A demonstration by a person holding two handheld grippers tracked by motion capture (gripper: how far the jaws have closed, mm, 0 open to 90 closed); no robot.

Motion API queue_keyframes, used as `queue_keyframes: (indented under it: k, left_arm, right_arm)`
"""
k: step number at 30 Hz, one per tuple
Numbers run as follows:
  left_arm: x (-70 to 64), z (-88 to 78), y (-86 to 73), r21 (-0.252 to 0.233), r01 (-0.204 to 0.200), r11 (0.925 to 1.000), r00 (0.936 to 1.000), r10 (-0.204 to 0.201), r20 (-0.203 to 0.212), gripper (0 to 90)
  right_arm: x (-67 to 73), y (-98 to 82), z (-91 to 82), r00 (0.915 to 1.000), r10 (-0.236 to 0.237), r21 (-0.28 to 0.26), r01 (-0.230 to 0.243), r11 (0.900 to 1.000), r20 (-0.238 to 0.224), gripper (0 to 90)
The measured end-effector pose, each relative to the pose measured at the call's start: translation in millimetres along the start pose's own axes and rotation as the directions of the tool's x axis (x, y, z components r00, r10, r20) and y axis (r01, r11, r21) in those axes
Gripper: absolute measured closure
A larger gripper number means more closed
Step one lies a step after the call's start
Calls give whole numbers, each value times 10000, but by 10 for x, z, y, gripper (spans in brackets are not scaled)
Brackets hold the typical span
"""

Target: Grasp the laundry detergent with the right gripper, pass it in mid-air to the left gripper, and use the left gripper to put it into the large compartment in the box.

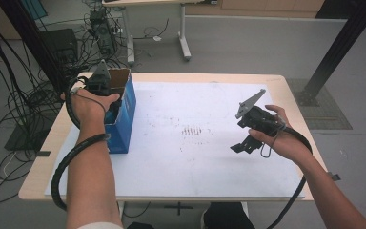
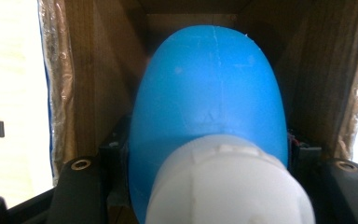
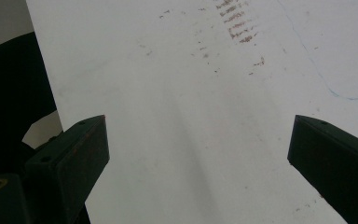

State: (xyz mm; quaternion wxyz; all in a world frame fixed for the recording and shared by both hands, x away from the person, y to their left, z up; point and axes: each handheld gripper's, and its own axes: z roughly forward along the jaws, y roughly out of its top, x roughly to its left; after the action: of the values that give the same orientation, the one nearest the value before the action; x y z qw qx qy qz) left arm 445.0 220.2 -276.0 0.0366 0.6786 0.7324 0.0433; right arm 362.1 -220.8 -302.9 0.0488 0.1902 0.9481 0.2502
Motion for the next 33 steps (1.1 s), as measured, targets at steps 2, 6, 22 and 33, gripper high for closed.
queue_keyframes:
  k: [2,6,22,33]
  left_arm:
    - [-2,-1,-2,8,12,10000,10000,-12,-2,369]
    - [-8,-6,-1,19,-29,10000,10000,30,-58,368]
    - [-10,-17,-10,-15,6,10000,9999,-6,-150,360]
    - [-20,-14,-2,-3,-25,10000,9998,25,-208,364]
  right_arm:
    - [1,0,-9,10000,-7,13,7,10000,1,51]
    - [-3,-1,-27,10000,2,-7,-2,10000,51,52]
    - [-6,-19,-37,10000,-33,-2,33,10000,30,52]
    - [-8,-38,-42,10000,14,-24,-14,10000,41,51]
